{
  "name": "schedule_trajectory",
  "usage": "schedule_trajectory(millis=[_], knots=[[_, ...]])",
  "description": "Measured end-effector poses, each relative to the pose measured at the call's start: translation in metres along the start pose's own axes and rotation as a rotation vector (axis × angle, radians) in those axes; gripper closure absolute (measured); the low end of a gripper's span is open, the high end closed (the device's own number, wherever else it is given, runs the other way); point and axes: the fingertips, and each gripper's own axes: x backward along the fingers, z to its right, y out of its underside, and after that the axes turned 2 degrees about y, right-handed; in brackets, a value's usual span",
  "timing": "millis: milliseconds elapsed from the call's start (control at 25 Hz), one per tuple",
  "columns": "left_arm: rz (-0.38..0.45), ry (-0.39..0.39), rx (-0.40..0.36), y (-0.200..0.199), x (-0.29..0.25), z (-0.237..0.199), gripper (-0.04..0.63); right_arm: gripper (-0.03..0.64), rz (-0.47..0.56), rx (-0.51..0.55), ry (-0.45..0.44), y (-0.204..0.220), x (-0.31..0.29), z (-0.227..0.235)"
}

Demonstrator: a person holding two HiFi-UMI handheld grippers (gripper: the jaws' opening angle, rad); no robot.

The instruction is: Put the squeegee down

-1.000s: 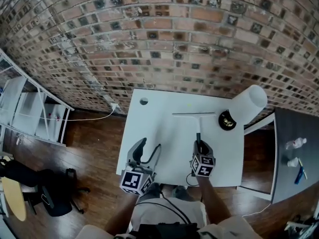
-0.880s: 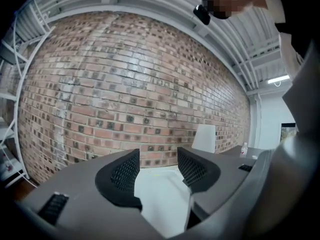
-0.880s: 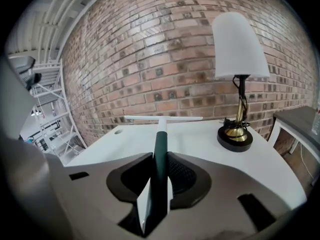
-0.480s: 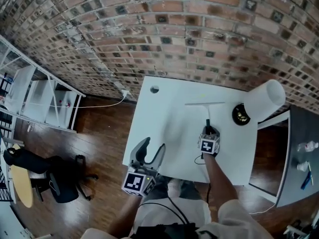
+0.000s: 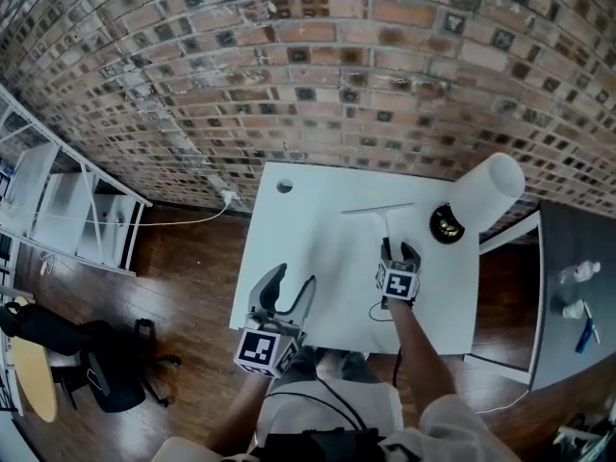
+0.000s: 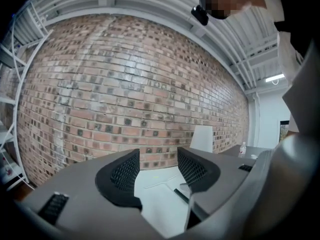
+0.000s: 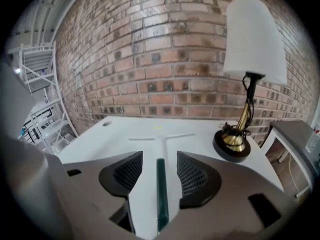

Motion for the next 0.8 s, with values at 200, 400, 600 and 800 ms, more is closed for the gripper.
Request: schedule_trajectory(millis=[200, 400, 600, 800], knots=[[0.065, 0.048, -0.007, -0.021, -0.009, 0.008, 0.36, 0.32, 0.321, 0.05, -0.029, -0.085, 0.106, 0.002], [0.092, 0.066, -0.058, -0.028, -0.009, 0.008, 0.36, 0.225, 0.599, -0.027, -0.062, -0.138, 0.217, 0.008], [0.131, 0.034, -0.117, -0.036, -0.006, 0.007, 0.36, 0.197, 0.796, 0.003, -0.09, -0.147, 0.292, 0.0], [0.156, 0.047, -0.148, -0.045, -0.008, 0.014, 0.36, 0.219, 0.824, 0.187, -0.01, -0.145, 0.319, -0.021]])
